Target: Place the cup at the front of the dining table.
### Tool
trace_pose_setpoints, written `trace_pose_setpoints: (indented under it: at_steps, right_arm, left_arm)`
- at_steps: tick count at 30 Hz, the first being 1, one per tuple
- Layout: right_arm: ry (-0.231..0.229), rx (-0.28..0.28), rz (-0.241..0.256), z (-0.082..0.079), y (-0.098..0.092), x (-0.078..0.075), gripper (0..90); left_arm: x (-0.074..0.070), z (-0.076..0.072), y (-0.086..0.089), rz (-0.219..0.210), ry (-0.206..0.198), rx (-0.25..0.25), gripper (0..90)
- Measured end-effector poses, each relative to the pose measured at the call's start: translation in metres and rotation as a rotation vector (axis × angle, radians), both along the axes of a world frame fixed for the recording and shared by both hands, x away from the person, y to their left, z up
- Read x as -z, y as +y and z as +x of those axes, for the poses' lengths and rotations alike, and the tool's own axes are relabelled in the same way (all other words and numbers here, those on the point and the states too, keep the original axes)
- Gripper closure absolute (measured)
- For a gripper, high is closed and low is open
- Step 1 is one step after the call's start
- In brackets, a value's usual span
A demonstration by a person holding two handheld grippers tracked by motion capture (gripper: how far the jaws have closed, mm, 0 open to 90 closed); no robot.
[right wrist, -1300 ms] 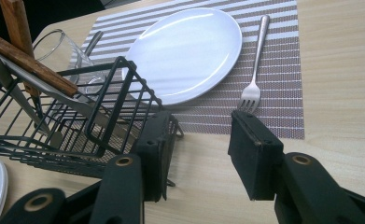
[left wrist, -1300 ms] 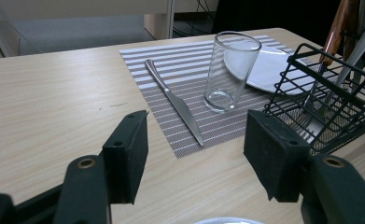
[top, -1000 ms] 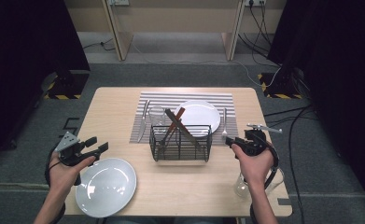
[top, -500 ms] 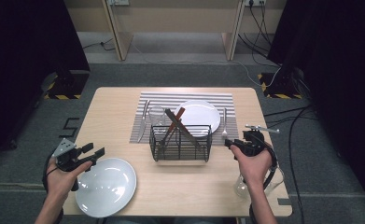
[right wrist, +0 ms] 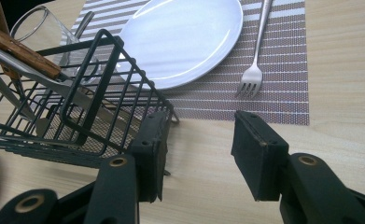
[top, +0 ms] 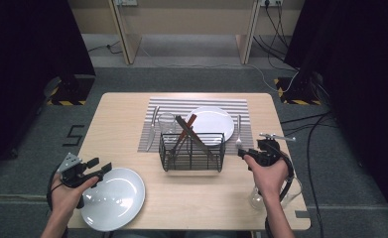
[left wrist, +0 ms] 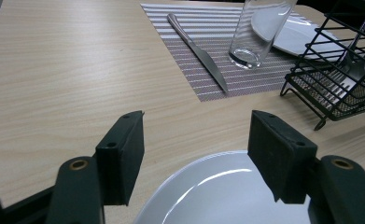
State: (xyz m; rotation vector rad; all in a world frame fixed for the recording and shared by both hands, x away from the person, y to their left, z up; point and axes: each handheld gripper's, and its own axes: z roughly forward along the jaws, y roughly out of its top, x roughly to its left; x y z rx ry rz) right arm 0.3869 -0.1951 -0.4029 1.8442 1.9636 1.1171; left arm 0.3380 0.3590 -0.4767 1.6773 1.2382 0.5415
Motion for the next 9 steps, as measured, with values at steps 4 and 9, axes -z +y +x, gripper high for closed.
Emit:
trace_pose_setpoints:
  at_steps: [4,9]
  right_arm:
    - [-0.005,-0.004,-0.001,0.0,0.0009,-0.0005,54.5]
    - [-0.013,-0.009,0.007,-0.0006,-0.0001,-0.0023,54.1]
  left_arm:
    - [-0.0006,-0.0013,-0.0012,-0.005,-0.009,0.003,35.5]
    - [-0.003,-0.0007,-0.0025,-0.051,-0.012,0.009,33.3]
